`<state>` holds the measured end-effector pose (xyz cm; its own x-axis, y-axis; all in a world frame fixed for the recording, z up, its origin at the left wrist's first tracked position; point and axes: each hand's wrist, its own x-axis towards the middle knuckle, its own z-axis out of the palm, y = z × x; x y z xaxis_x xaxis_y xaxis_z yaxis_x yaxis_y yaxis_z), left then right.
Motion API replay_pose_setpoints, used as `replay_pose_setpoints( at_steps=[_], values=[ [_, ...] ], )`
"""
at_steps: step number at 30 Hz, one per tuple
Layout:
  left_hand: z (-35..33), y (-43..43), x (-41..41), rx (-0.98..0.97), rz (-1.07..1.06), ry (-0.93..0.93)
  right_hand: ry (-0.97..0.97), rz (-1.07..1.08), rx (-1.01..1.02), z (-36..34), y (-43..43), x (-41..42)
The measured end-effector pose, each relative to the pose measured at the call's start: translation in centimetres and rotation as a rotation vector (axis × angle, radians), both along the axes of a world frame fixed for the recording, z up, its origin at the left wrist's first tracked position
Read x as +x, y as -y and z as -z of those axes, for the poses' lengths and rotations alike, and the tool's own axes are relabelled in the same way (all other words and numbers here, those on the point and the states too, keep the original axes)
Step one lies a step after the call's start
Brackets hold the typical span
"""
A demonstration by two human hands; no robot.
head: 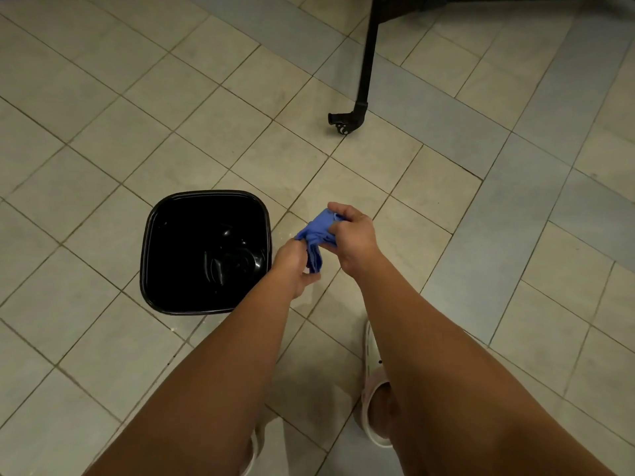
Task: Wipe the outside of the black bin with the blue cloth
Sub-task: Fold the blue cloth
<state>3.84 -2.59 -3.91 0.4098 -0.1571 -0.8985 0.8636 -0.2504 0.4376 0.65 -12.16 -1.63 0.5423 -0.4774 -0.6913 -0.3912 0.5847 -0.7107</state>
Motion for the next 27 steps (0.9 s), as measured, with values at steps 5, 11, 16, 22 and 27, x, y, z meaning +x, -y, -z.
replay_pose_setpoints(
  at_steps=[5, 11, 16, 22, 27],
  values=[
    [0.7, 1.8, 1.0, -0.166, -0.257, -0.084, 0.023, 0.073, -0.021, 2.5, -0.3, 0.8],
    [2.4, 4.0, 3.2, -0.158, -0.338, 0.072, 0.064, 0.168, -0.03, 4.1, -0.5, 2.5],
    [6.0, 4.2, 3.8, -0.097, -0.208, 0.245, 0.068, 0.307, 0.031, 6.2, -1.1, 2.9],
    [10.9, 1.7, 2.2, 0.202, 0.234, 0.251, -0.24, 0.193, 0.038, 11.4, -3.0, -0.4],
    [13.6, 0.0, 0.1, 0.368, 0.309, 0.271, -0.4, 0.049, 0.04, 13.9, -4.3, -2.3]
  ],
)
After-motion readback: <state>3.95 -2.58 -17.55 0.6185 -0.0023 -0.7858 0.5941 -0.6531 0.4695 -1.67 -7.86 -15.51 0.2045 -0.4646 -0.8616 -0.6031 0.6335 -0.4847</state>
